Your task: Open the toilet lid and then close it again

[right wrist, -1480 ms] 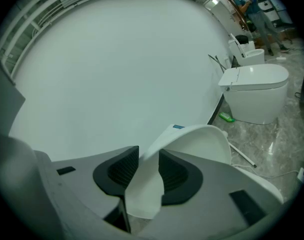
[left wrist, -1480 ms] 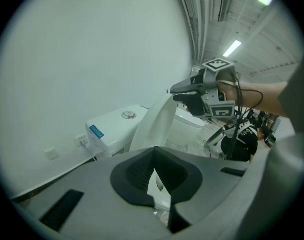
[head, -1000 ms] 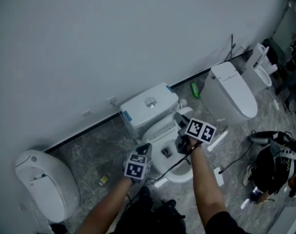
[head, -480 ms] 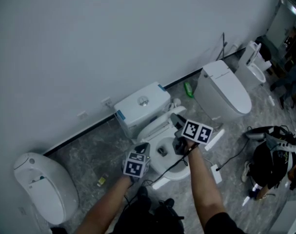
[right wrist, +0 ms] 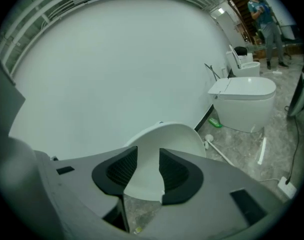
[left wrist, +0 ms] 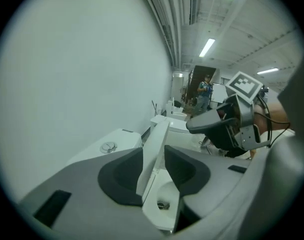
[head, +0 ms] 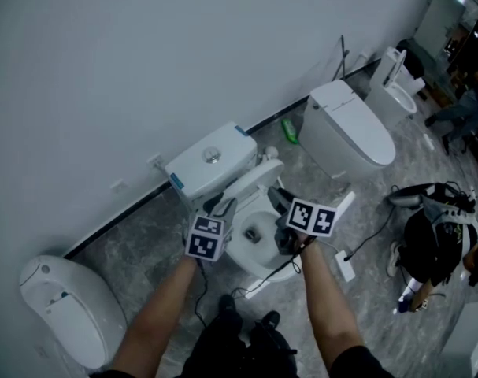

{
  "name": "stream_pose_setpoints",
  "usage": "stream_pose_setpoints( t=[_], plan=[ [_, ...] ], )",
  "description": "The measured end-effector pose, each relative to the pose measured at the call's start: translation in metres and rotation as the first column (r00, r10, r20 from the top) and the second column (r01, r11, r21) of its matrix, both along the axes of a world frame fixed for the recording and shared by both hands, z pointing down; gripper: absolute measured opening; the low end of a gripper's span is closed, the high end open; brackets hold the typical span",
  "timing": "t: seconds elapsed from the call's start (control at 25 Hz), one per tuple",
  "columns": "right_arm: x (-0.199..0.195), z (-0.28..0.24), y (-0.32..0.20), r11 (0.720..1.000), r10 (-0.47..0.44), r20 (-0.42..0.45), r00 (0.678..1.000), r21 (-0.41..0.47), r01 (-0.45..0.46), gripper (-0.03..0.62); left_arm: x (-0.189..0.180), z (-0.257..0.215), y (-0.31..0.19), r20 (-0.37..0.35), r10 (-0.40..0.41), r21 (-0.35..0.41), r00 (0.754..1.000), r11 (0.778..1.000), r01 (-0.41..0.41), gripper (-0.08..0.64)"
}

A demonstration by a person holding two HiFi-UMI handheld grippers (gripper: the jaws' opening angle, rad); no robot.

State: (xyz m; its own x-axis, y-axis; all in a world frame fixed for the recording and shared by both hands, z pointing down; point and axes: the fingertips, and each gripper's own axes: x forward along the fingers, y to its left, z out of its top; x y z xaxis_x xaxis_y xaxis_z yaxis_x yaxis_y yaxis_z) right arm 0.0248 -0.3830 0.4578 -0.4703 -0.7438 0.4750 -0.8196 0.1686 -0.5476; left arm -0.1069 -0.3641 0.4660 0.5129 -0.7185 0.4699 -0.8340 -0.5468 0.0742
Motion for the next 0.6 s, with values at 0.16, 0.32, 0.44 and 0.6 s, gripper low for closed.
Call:
stream_pose_setpoints(
  t=[0.16,0.32,0.44,0.6],
  plan=[
    [0.002,0.009,0.007,0.999,-0.038,-0.112,0.993,0.005,0.039,0.024,0.008,0.003,-0.010,0.016,0.045,-0.002,0.999,0.999,-0.045,0.146],
    [-0.006,0.015,0.009,0.995,-0.097,-0.173,0.980,0.012,0.100,0.012,0.012,0.011,-0.012,-0.010,0.061,-0.021,0.998,0.998,-0.061,0.147],
    [-0.013,0.019,0.008,0.989,-0.139,-0.228,0.964,0.007,0.144,0.012,0.013,0.010,-0.010,-0.030,0.061,-0.017,0.998,0.998,-0.061,0.146],
    [-0.024,0.026,0.009,0.978,-0.199,-0.303,0.932,-0.001,0.208,0.012,0.022,0.009,0.002,-0.048,0.093,-0.020,0.994,0.995,-0.094,0.146]
  ],
)
